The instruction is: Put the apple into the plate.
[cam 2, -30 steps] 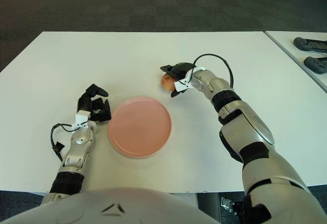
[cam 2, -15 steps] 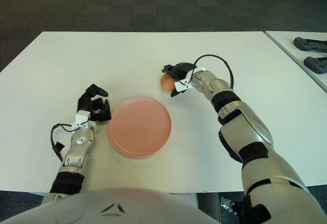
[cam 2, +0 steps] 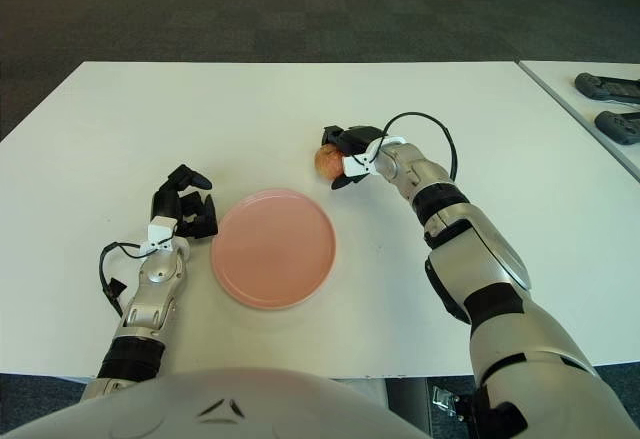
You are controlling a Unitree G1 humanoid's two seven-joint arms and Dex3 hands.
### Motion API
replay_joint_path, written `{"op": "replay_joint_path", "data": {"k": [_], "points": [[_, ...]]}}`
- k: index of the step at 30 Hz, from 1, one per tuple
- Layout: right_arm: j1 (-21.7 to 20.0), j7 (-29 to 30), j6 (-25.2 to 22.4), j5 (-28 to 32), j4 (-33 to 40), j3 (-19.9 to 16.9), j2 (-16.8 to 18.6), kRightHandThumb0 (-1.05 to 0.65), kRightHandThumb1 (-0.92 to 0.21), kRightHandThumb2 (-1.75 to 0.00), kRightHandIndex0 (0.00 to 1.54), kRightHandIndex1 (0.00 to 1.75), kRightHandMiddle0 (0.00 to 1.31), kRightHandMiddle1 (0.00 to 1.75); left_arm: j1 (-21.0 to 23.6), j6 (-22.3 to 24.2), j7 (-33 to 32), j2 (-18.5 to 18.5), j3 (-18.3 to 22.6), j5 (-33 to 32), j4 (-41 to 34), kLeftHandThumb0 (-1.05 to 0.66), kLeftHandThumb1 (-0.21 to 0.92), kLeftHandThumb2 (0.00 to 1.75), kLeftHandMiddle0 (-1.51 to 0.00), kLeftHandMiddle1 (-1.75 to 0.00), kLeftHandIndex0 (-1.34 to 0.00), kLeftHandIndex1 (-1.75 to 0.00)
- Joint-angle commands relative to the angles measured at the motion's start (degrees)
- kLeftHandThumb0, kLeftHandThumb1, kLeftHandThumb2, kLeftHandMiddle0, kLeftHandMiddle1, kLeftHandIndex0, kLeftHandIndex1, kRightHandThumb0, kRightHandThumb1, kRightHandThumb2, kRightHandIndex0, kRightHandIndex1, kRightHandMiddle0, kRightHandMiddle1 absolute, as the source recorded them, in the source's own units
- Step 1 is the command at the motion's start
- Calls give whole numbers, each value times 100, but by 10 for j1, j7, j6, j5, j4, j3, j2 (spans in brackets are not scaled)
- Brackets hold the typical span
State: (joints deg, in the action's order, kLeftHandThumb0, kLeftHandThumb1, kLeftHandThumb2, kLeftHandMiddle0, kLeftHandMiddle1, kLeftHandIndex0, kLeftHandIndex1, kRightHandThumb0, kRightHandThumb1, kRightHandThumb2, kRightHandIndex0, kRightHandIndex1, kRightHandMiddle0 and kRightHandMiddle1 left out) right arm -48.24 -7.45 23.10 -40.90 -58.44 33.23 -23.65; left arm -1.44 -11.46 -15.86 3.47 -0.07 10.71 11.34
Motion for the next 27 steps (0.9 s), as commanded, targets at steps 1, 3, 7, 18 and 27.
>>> {"op": "replay_joint_path", "data": {"k": [1, 3, 7, 18, 27], "points": [[8, -4, 2, 11, -5, -9, 3, -66, -77, -46, 52, 170, 22, 149, 0, 2, -2, -1, -1, 2, 2, -55, 14, 154, -124, -175, -76, -175], [9, -4, 5, 15, -6, -12, 4, -65, -76, -47, 62, 173, 24, 155, 0, 3, -3, -1, -1, 4, 2, -55, 13, 154, -124, -175, -76, -175], [9, -6, 8, 21, -8, -16, 3, -65, -76, -47, 74, 174, 26, 162, 1, 6, -6, 0, -2, 7, 1, -55, 13, 155, -124, -175, -77, -175], [10, -7, 14, 30, -14, -25, 6, -44, -51, -98, 94, 175, 52, 165, 1, 7, -8, 1, -2, 11, 2, -55, 13, 155, -124, -175, -77, -175], [21, 18, 23, 46, -17, -48, 12, -45, -43, -115, 102, 175, 54, 173, -1, 7, -7, 5, -2, 7, 0, -54, 15, 152, -122, -175, -75, -175]]}}
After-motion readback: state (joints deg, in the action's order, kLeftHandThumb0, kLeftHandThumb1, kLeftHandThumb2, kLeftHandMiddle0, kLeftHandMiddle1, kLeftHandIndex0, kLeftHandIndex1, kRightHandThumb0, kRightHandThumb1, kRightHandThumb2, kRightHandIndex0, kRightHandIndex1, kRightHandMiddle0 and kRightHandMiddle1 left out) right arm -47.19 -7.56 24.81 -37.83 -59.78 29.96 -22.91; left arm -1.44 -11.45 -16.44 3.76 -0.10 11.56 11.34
